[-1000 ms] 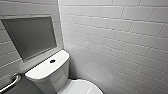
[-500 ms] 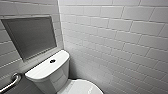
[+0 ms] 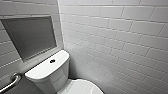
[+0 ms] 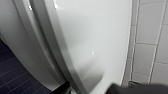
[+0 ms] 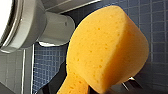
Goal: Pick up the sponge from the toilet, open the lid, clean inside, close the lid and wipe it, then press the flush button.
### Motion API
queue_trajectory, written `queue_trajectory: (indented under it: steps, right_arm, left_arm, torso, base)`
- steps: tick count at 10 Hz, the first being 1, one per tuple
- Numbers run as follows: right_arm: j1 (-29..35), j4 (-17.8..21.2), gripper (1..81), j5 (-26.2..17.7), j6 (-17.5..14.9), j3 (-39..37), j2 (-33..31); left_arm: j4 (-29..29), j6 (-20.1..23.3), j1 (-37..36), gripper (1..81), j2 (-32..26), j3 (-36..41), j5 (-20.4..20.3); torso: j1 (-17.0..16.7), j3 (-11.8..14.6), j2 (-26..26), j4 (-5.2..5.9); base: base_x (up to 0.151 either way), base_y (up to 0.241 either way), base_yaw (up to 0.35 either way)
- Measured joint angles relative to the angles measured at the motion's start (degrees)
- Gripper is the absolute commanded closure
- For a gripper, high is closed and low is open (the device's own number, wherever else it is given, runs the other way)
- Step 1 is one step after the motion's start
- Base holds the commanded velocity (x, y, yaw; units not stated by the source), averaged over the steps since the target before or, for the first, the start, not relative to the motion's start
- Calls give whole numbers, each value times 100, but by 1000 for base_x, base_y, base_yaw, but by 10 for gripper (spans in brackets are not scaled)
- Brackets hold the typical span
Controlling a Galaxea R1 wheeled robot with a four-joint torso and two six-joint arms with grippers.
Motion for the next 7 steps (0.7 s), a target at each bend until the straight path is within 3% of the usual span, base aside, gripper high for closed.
queue_trajectory:
  steps: [7]
  right_arm:
    - [5,0,811,2,0,-33,55]
  left_arm:
    - [-6,-130,-78,10,-402,741,-60]
  torso:
    - [0,0,0,0]
  base:
    - [0,0,0]
